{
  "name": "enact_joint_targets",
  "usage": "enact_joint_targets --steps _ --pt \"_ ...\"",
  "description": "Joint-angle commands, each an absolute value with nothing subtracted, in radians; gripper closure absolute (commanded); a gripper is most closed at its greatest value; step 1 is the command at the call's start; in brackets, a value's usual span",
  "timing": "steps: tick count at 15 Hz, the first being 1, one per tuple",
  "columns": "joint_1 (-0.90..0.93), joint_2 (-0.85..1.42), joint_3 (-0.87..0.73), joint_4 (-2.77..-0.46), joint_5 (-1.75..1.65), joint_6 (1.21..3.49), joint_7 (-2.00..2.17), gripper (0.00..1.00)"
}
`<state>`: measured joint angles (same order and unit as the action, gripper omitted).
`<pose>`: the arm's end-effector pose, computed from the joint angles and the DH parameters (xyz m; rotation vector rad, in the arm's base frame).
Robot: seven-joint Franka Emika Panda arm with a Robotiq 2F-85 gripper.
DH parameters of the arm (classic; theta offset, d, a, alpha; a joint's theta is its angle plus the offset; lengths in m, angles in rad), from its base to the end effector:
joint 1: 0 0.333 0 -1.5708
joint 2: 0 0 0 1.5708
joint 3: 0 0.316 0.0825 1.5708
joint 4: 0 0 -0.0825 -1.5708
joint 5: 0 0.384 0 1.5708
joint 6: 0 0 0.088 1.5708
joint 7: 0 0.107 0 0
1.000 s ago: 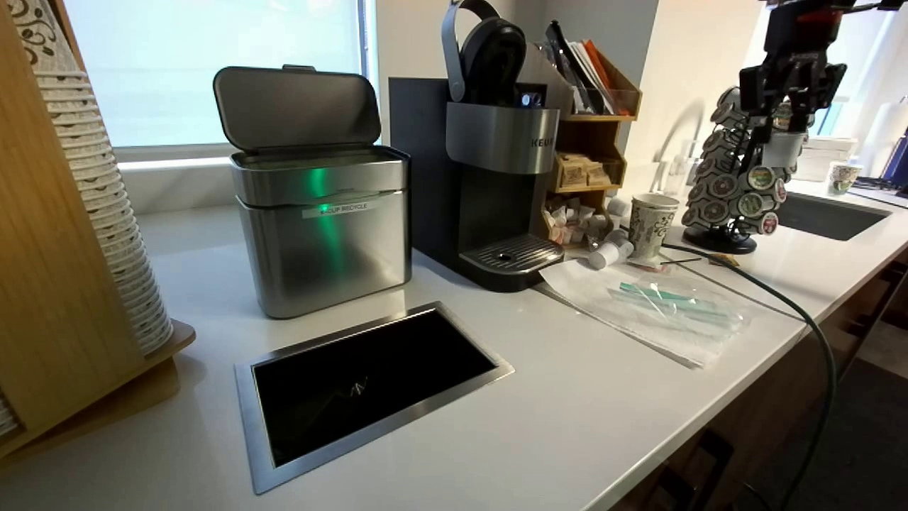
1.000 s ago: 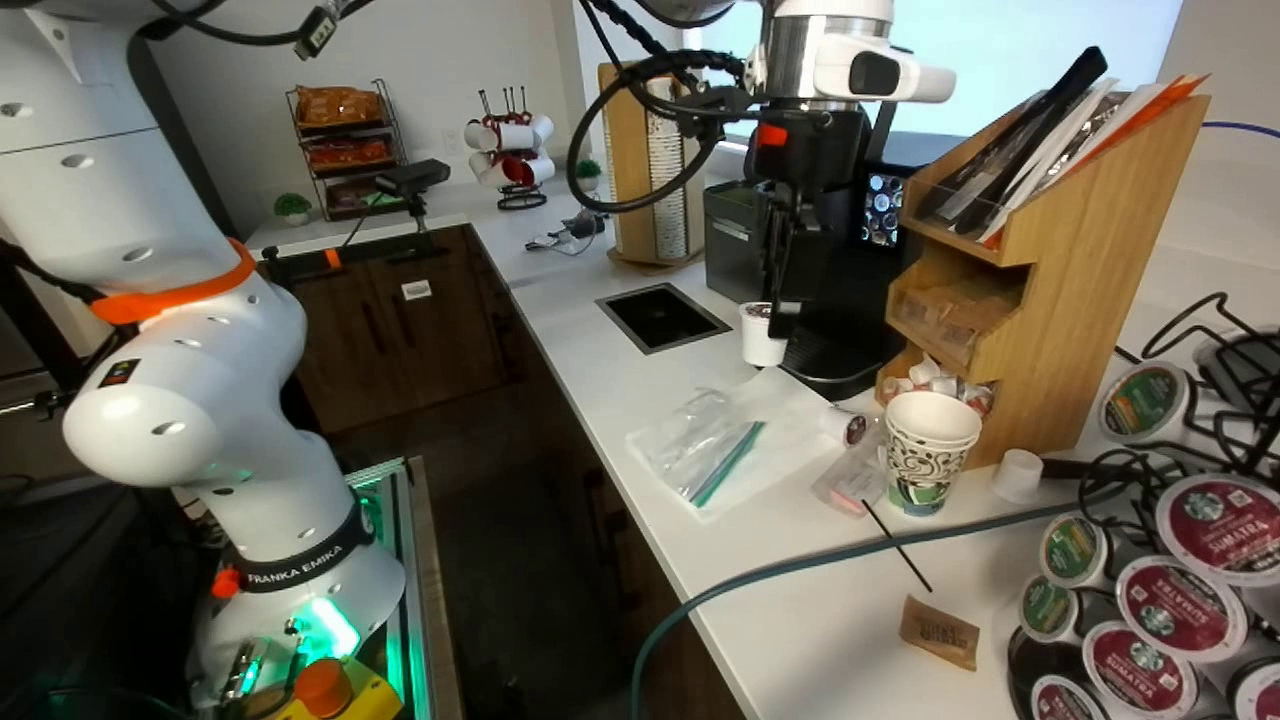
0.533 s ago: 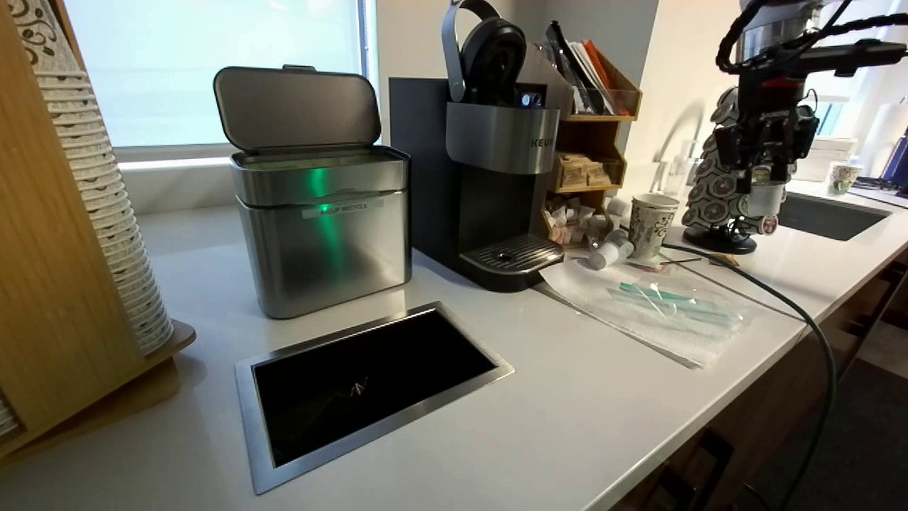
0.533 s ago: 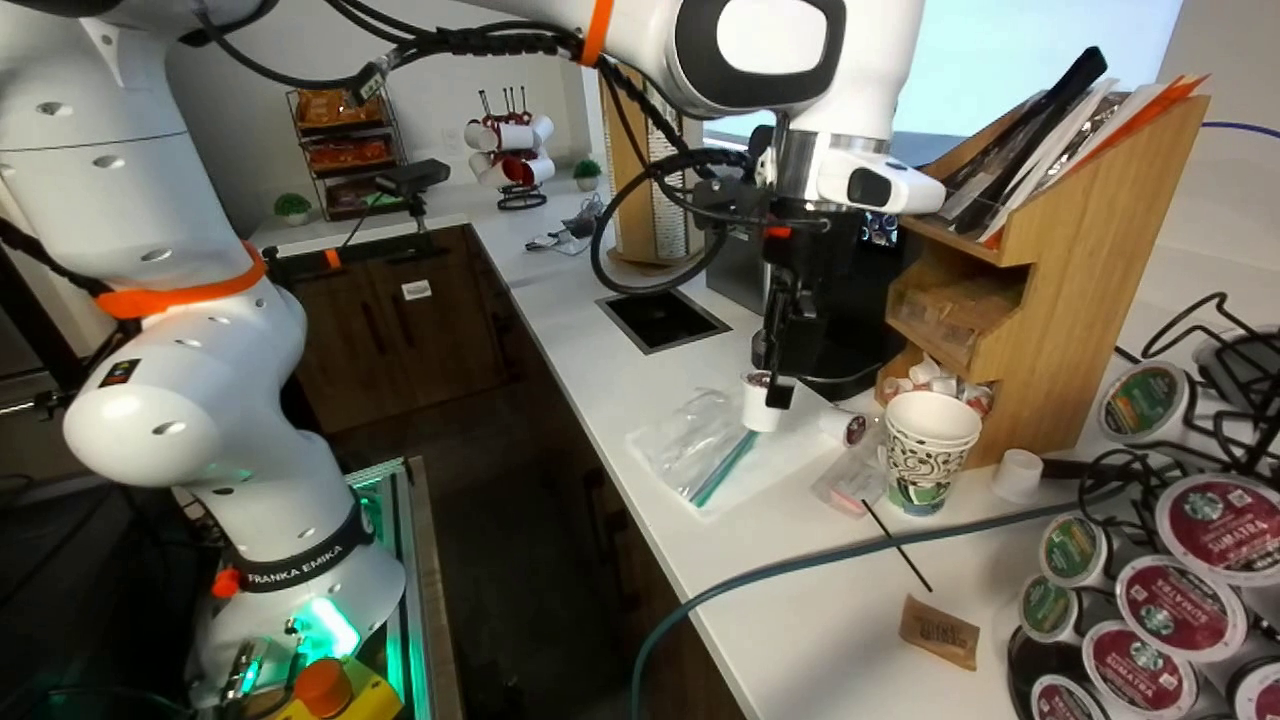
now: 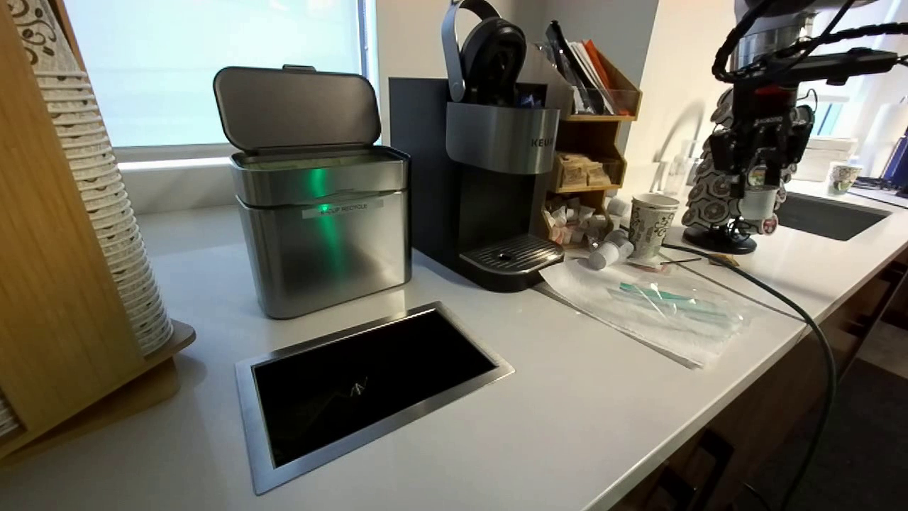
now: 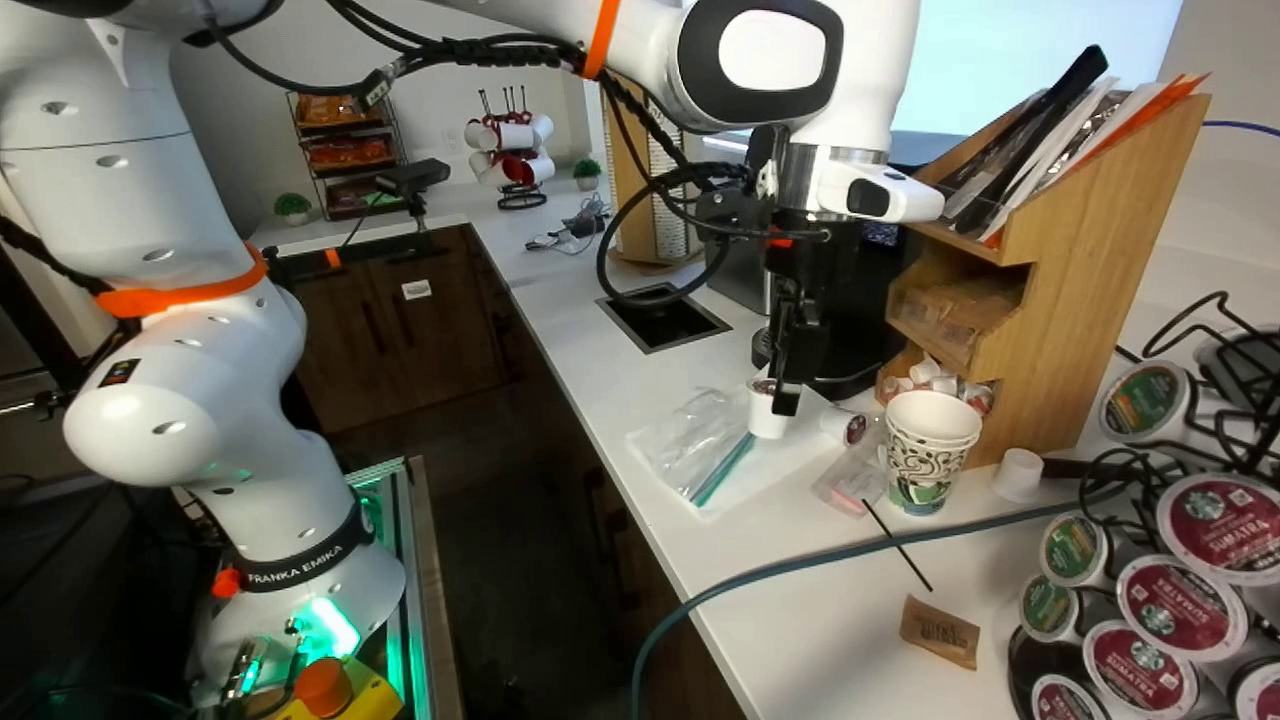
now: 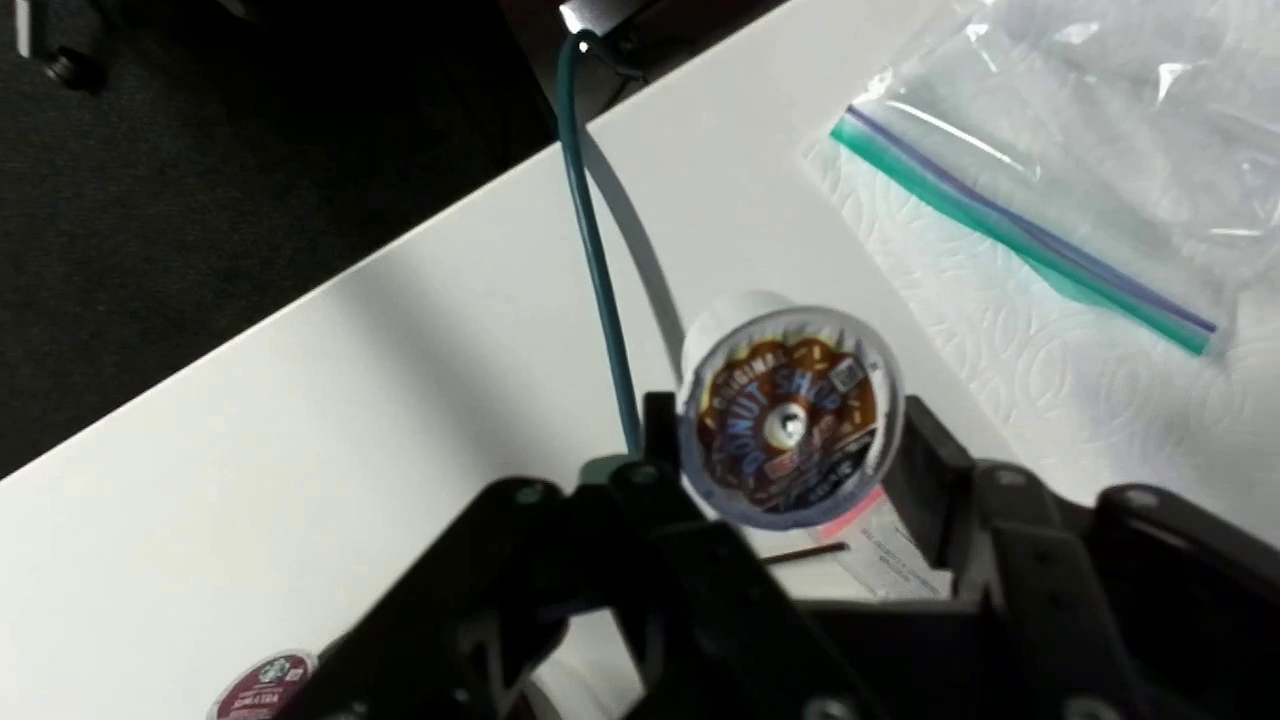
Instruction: Remove the coffee pod from the top of the wooden stand and place it on the counter.
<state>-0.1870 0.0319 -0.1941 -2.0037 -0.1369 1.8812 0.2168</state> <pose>0.5010 -0.2111 0.4296 2.8999 -0.8125 -0.2480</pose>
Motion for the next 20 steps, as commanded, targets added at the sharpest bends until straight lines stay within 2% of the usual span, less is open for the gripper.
enact_joint_targets --steps 1,7,9,10,11,12,17,20 --pt "-0.193 0.011 -0.197 -2.111 -0.047 2.049 0.248 0.72" --pt "-0.190 0.076 -0.200 -2.245 0.044 2.276 0.292 0.72" --pt "-0.191 0.073 -0.202 -2.223 0.019 2.243 0.274 0.72" --pt "-0.190 0.083 -0.203 -2.230 0.017 2.252 0.277 0.47" --pt "-0.190 0.086 -0.203 -2.228 0.017 2.252 0.276 0.47" --pt "-0.190 0.085 -0.203 -2.223 0.017 2.252 0.275 0.72" --pt "-0.188 0.114 -0.202 -2.250 0.042 2.400 0.309 0.72" --pt "-0.189 0.132 -0.196 -2.248 0.080 2.414 0.293 0.72"
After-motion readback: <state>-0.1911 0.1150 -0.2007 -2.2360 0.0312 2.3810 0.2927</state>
